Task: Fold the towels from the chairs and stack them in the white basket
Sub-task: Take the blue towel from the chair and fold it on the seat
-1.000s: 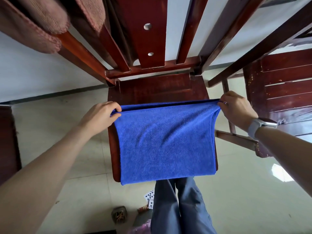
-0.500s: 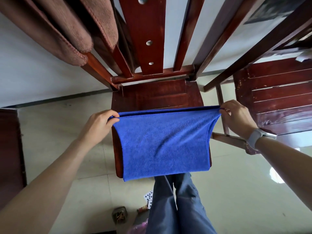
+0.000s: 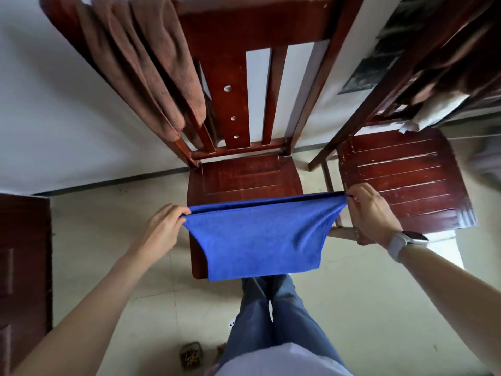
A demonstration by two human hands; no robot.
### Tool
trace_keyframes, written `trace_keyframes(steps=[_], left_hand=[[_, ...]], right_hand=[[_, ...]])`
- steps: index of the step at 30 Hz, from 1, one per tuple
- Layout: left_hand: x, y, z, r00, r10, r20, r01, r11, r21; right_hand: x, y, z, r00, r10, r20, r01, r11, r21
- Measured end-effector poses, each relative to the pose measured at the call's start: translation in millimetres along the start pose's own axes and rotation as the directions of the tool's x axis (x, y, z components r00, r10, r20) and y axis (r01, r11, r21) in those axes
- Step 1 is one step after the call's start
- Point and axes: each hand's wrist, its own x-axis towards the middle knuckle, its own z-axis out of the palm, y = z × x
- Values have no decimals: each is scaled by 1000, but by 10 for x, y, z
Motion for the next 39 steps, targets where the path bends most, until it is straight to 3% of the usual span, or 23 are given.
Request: trace_keyframes(steps=[7,11,16,21,26,29,39], left_hand=[[-7,361,-509,980,-74,-184,61,996,-72],[79,495,-859,957,18,-289,-20,1000,-5],[224,736,-1336,919,38,-393,-17,998,59],[336,900,-1688,874,1,-486,38,997,70],[399,1032,-1878,825,-34,-564,64,997,33],[400,1057,-1936,820,-90,-565,70,996,-56],[298,985,-1972,815,-159,-557,119,987,-107]], right_hand=[[47,-236,-660,991,-49,-122,53,998,24],[151,-360,-1064,971,-144,-192,145,989,-6],[344,-519,-1532,932,-219,-288,219,975,-31],[477,-722,-1853,910,-139,-391,218,962,164],[553,-829,-1989,934,59,-353,83,923,375],[564,-871,-2027,937,93,-336,76,886,458],[509,-985,-1979,955,88,-282,61,876,478]])
